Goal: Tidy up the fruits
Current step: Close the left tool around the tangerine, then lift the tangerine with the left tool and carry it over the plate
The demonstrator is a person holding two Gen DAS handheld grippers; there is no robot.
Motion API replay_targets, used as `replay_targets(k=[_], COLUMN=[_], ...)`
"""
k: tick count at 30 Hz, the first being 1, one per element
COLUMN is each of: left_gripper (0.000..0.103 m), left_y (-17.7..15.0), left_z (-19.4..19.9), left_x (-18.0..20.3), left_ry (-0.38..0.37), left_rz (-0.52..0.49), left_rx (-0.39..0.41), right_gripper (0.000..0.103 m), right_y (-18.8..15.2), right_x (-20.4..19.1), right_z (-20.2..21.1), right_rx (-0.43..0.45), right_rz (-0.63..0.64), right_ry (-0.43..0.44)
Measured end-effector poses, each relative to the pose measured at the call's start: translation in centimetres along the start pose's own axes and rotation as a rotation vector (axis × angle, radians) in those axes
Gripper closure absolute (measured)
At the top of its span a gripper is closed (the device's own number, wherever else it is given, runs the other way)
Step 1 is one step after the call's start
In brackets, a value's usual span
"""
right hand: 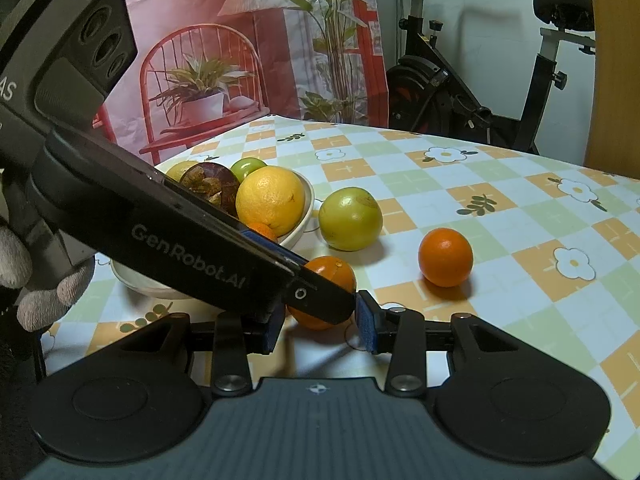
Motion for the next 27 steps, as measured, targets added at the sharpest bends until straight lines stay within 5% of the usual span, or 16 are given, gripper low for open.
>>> replay_targets(k=[15, 27], left_gripper=[0.065, 0.065], left_y=[-0.6, 0.5], left_z=[0.9, 6.4], left_x=[0.1, -1.1], left_ry=[0.000, 0.056], left_rz=[0.019, 0.061], left_rx=[0.016, 0.134], right_gripper=[0.063, 0.064], right_y=[-0.1, 2.5], right_x=[-0.1, -3.3], right_z=[0.0, 0.7], right_rx=[-0.019, 0.043], right_rz=[-0.049, -0.001], right_ry=[0.020, 0.075])
Point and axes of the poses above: each gripper's, at about its wrist camera, not at the fingertips, and z roughly against the way its jaws point, x to its right, y to its top, the point moved 8 cm from there along -z, roughly the way its jaws point, and after that the axes turned 13 degrees about x, right-handed, at the moved point
